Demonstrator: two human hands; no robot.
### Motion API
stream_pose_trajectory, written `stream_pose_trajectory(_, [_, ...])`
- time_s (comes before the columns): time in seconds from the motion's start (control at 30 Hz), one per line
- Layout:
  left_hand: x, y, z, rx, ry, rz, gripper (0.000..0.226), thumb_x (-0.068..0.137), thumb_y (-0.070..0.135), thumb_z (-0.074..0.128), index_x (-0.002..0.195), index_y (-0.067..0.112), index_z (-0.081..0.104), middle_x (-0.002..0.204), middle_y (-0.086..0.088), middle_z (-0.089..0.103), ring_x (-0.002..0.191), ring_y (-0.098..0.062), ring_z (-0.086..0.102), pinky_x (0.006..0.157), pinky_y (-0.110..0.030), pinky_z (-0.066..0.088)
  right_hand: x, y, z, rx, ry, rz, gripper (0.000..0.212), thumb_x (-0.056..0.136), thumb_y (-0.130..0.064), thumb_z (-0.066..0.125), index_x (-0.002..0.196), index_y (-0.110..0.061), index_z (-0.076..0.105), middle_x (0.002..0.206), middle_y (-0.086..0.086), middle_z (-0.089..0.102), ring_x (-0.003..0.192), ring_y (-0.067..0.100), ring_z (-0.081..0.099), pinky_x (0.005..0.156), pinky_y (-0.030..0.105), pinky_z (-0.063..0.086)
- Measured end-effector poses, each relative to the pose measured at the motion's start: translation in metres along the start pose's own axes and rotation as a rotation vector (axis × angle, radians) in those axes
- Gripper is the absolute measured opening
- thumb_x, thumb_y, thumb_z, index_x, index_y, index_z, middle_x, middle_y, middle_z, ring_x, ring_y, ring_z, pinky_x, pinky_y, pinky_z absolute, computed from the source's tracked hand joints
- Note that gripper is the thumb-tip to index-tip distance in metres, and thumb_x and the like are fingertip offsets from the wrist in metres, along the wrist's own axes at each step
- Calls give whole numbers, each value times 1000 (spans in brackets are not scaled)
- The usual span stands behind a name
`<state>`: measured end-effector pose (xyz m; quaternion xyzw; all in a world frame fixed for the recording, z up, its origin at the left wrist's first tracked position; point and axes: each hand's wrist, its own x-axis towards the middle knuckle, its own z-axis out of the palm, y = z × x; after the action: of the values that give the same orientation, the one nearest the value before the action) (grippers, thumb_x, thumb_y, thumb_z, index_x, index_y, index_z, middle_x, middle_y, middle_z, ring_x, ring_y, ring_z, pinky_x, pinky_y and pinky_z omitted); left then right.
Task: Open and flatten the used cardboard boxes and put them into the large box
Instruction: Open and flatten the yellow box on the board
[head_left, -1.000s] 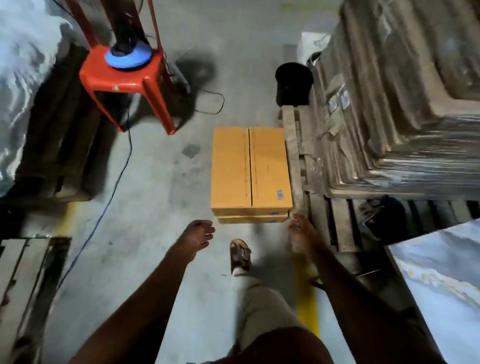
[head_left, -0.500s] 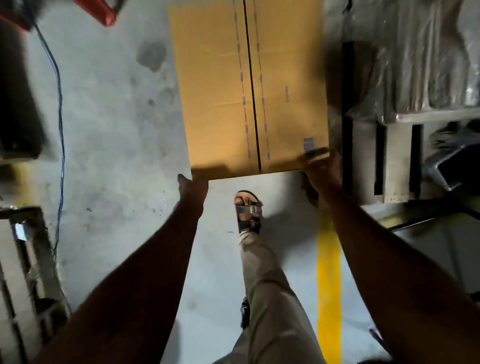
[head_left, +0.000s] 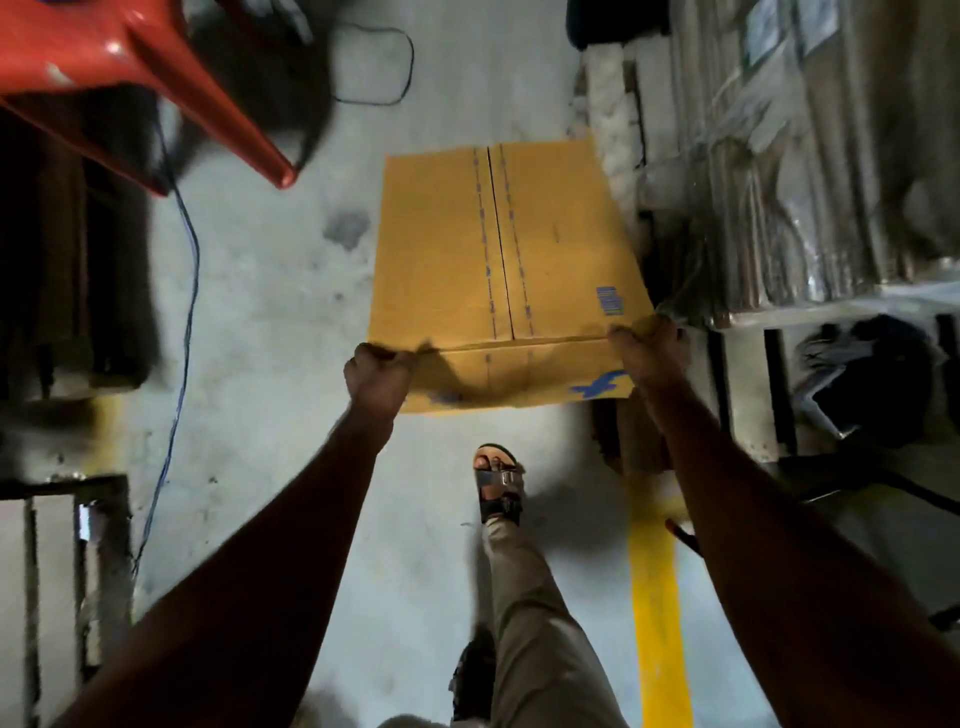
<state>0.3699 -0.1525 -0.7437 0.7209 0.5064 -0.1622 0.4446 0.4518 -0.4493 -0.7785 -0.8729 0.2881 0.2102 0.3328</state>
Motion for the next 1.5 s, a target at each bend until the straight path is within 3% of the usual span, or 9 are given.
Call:
stream_pose_trajectory(0.1, [-38,42,-40,-52,57,100,54,84,38,63,124,5,52,130,-16,46,114,-36,54,95,-42,49,-33,-46,-50,93,44,-106,69,87,-39,72,134,5,49,140,28,48,133,42,41,111,40,32])
stream_pose_trajectory(0.27, [-131,77,-107,-50,182,238,66,85,50,61,130,4,45,134,-18,37,119,-41,49,103,-47,43,-127,-80,-136,151,179,-206,76,83,-58,63,127,4,54,131,29,53,124,43,50,104,44,38])
stream_pose_trajectory(0.57, [-368,65,-220,-127,363,494,78,90,57,51,144,3,35,147,-19,34,132,-39,40,108,-49,33,-365,-45,-289,260,481,-428,75,78,-59,51,113,6,63,117,29,62,111,42,58,90,40,47])
stream_pose_trajectory(0.7, [-462,76,-246,-224,370,629,74,87,58,51,139,7,41,143,-17,40,127,-37,43,105,-48,36,-448,-15,-358,346,685,-470,66,88,-52,57,119,7,58,123,28,56,116,43,53,98,42,43])
stream_pose_trajectory(1.0, [-617,87,-189,-433,51,938,60,87,49,55,132,11,46,139,-12,41,123,-34,47,107,-48,35,-558,121,-474,533,1161,-392,54,92,-43,56,118,4,55,126,22,51,119,38,48,99,40,39])
stream_pose_trajectory(1.13, [-679,71,-118,-519,-169,1052,53,86,46,56,129,15,50,133,-6,43,114,-27,48,91,-36,37,-587,209,-510,544,1359,-266,56,88,-48,50,117,0,54,123,18,51,117,37,47,97,45,41])
stream_pose_trajectory(1.33, [-768,23,-3,-569,-525,1090,62,73,45,55,113,-3,57,123,-24,51,99,-31,53,77,-41,43,-627,352,-547,561,1534,-176,66,81,-53,40,115,2,53,121,22,50,114,35,46,93,42,38])
stream_pose_trajectory(1.4, [-797,2,32,-541,-634,1120,55,77,38,57,115,-2,56,121,-17,49,90,-16,48,70,-32,39,-637,399,-559,575,1579,-150,62,83,-49,44,115,3,53,121,22,50,114,36,47,93,41,37])
stream_pose_trajectory(1.5, [-827,-23,86,-451,-805,1112,52,73,41,57,110,5,57,115,-8,45,97,-17,49,80,-34,44,-646,463,-572,585,1627,-109,52,84,-40,49,113,4,53,119,23,50,114,36,47,93,39,35])
